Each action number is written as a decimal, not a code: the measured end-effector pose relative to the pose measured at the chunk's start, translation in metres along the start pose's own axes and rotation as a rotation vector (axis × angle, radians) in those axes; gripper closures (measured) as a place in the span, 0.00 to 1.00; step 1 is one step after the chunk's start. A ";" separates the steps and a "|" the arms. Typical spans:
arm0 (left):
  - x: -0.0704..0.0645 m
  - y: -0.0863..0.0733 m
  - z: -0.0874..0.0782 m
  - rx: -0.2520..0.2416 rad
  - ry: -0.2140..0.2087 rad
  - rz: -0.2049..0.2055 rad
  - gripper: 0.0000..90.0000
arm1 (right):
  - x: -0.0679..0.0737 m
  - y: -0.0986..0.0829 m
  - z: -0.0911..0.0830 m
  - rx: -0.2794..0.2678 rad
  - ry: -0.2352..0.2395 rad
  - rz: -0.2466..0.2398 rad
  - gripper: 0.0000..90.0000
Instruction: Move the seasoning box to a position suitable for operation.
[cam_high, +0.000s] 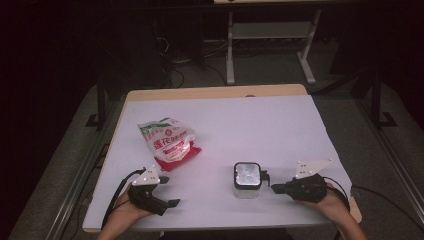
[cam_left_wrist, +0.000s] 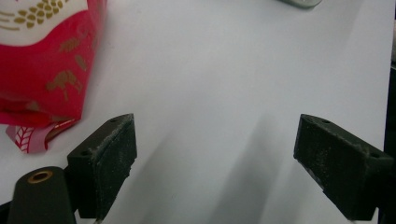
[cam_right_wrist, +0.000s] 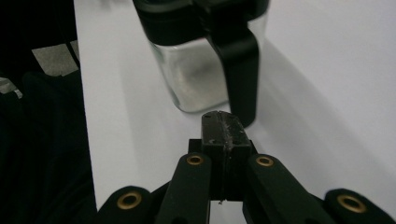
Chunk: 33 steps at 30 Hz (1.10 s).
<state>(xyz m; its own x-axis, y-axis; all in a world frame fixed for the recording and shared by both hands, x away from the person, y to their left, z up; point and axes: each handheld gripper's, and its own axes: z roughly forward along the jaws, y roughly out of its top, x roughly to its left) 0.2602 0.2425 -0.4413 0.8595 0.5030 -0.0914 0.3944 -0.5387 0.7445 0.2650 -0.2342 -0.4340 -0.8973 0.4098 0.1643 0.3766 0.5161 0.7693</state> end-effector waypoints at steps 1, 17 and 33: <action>0.000 0.001 0.000 -0.009 -0.008 -0.005 0.14 | 0.002 0.002 0.005 0.006 0.005 -0.005 1.00; -0.004 0.006 0.001 -0.051 0.006 -0.013 0.14 | -0.013 0.008 0.013 -0.029 -0.036 0.012 1.00; -0.007 0.009 0.004 -0.035 -0.003 0.005 0.14 | -0.013 -0.005 -0.019 -0.098 -0.145 0.031 0.79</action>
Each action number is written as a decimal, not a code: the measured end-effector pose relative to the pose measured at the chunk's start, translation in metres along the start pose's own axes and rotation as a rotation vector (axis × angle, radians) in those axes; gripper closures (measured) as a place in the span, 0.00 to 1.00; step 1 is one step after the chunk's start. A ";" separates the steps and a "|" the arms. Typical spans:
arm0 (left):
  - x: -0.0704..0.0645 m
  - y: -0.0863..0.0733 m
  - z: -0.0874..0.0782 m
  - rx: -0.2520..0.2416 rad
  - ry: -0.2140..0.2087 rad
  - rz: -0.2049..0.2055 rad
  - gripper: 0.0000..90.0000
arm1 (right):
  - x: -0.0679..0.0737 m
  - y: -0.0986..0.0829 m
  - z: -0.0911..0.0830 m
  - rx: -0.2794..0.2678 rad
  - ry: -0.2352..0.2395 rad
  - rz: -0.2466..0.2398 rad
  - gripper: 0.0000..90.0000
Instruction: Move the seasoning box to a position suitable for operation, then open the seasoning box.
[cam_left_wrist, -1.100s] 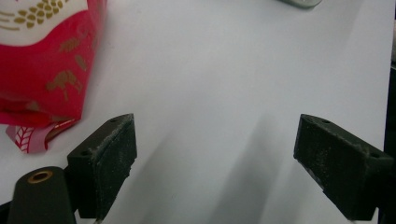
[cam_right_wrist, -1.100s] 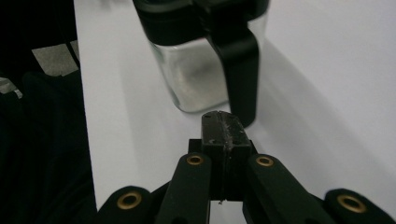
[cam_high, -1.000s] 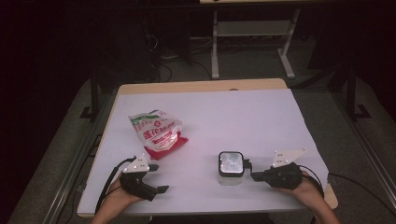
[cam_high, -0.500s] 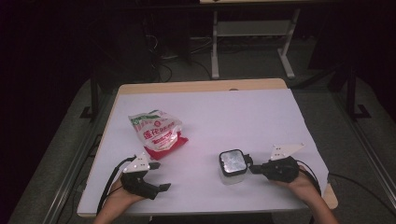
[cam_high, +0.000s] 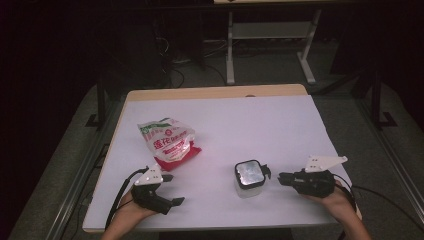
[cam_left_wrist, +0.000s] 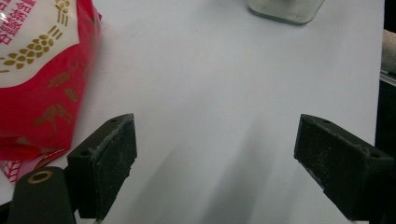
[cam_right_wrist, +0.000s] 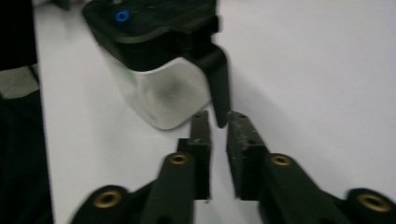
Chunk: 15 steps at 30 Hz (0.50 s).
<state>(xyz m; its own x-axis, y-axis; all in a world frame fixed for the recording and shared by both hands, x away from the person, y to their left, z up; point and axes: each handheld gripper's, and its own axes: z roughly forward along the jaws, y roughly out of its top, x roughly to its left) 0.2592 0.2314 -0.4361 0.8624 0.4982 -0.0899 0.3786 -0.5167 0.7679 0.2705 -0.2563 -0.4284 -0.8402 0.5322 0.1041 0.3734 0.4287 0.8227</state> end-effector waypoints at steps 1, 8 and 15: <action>0.000 0.000 0.000 0.000 -0.007 -0.001 0.14 | -0.001 -0.001 -0.001 0.000 -0.013 0.008 0.74; -0.003 0.007 0.001 -0.014 -0.030 0.000 0.14 | -0.009 -0.007 0.004 0.016 -0.089 0.051 0.39; -0.009 0.015 0.007 -0.004 -0.047 0.019 0.14 | -0.016 -0.011 0.009 0.019 -0.134 0.075 0.19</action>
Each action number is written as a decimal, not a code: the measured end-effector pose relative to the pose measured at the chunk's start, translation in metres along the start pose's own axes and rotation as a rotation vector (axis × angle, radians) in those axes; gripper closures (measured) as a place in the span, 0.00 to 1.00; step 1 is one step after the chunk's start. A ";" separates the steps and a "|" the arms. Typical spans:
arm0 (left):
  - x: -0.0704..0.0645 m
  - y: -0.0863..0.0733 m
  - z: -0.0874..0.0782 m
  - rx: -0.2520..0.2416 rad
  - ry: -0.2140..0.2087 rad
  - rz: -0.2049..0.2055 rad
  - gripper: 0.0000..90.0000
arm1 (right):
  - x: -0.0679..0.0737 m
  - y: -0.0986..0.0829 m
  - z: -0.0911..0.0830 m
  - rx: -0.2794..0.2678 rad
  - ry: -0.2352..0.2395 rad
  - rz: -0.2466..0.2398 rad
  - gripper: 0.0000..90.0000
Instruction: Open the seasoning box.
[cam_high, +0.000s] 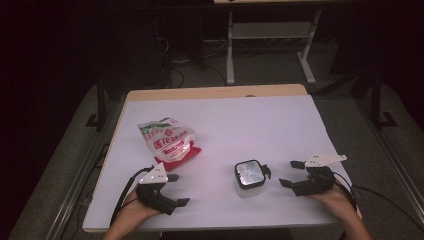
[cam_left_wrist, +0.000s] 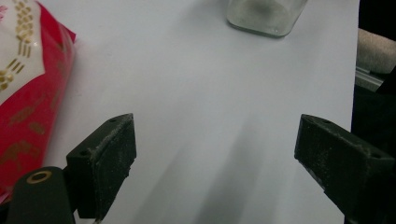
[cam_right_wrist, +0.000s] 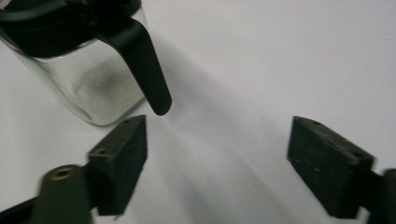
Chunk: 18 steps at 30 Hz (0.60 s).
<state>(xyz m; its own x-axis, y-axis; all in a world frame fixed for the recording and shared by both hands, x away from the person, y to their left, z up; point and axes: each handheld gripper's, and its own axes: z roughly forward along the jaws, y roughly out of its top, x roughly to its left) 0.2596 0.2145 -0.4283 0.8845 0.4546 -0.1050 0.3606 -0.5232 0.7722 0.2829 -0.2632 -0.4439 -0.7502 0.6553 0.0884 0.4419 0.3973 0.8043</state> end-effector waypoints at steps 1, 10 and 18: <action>-0.001 0.003 0.002 0.004 -0.004 0.005 0.14 | -0.002 -0.001 0.000 0.000 -0.008 0.004 0.18; -0.004 0.022 0.014 -0.005 -0.037 0.030 0.14 | -0.006 -0.003 -0.001 -0.006 -0.008 0.009 0.16; -0.011 0.043 0.032 -0.014 -0.072 0.069 0.14 | -0.008 -0.003 -0.003 -0.009 -0.014 0.017 0.16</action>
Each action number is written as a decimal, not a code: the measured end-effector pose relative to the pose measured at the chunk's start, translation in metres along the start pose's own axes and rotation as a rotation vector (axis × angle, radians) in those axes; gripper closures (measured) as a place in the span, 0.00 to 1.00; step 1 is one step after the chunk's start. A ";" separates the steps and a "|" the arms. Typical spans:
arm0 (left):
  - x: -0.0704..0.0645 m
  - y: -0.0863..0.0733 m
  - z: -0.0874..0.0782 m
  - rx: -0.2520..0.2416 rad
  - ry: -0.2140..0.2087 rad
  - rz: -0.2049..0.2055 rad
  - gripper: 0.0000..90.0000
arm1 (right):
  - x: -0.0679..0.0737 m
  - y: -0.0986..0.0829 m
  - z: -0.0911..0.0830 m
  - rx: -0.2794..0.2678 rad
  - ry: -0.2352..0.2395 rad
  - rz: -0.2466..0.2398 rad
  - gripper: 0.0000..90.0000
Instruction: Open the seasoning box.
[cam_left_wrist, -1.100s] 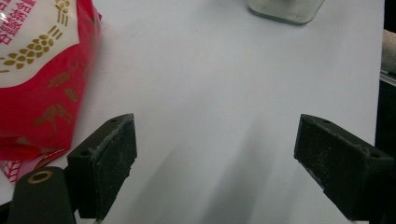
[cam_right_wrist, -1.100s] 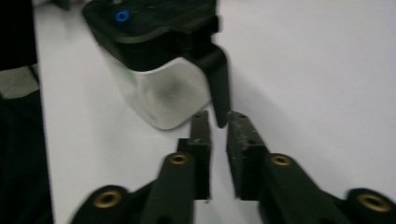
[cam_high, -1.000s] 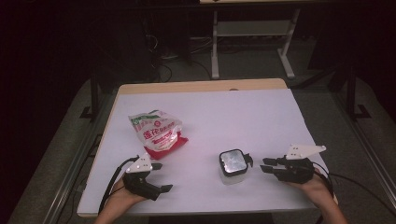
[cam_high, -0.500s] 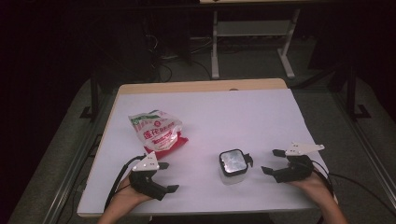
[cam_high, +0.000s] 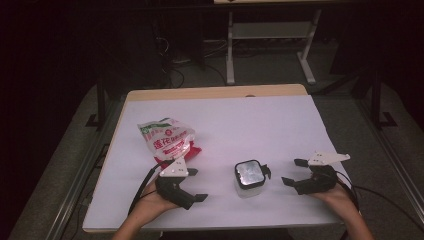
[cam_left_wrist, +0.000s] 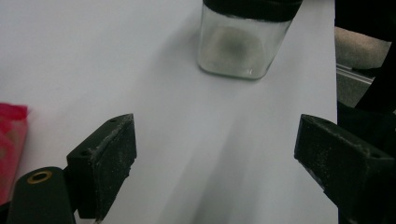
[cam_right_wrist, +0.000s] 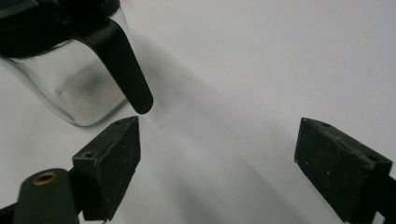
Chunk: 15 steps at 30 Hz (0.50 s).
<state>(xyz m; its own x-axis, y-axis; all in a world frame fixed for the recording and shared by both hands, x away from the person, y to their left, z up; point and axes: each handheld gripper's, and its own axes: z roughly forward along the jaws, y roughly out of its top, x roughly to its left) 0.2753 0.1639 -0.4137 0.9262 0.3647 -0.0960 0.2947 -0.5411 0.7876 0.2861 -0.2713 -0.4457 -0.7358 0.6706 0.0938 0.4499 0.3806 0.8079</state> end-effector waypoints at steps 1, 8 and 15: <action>0.000 0.000 0.000 0.000 0.000 0.000 0.14 | 0.000 0.000 0.000 -0.002 0.001 -0.004 0.16; 0.001 0.014 0.015 -0.013 -0.026 0.031 0.14 | -0.001 0.000 0.000 0.003 0.001 0.009 0.16; 0.000 0.031 0.032 -0.026 -0.071 0.066 0.14 | -0.002 0.000 0.003 0.000 -0.003 0.020 0.16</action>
<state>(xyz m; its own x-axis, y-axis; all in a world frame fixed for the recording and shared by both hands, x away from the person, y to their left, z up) 0.2918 0.1229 -0.4086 0.9581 0.2733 -0.0852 0.2267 -0.5421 0.8092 0.2889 -0.2705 -0.4478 -0.7248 0.6803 0.1085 0.4650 0.3669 0.8057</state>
